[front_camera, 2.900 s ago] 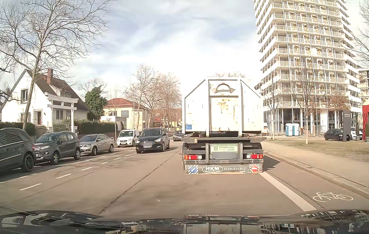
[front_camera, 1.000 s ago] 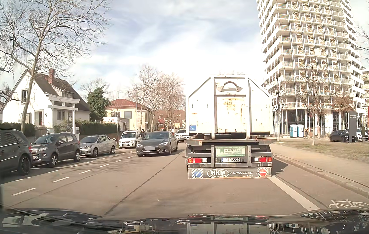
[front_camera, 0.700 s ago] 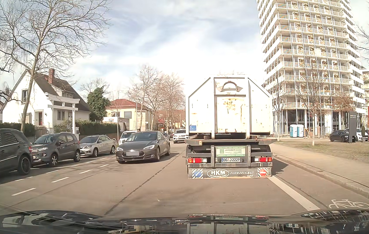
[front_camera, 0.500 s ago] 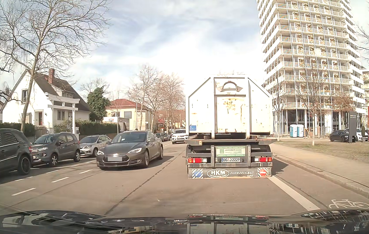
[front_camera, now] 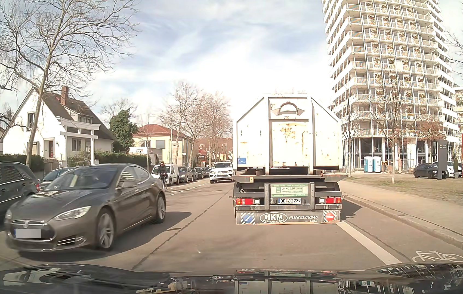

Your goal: Follow the waypoints while adhering to traffic rules and regulations

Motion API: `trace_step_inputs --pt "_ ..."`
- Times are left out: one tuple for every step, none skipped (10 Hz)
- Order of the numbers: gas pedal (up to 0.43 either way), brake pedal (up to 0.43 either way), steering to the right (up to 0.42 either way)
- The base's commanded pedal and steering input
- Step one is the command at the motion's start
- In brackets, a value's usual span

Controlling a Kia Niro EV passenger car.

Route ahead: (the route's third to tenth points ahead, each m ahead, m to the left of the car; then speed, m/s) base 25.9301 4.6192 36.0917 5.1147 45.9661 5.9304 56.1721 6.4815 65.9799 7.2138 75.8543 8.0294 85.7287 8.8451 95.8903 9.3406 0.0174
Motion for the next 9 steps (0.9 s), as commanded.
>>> trace_step_inputs --pt "0.0 0.232 -0.131" --pt "0.0 0.232 -0.13" --pt "0.0 0.232 -0.131" --pt "0.0 0.232 -0.13" --pt "0.0 0.232 -0.131" --pt "0.0 0.232 -0.131" --pt "0.0 0.232 -0.13" --pt "0.0 0.232 -0.131" --pt "0.0 0.232 -0.131"
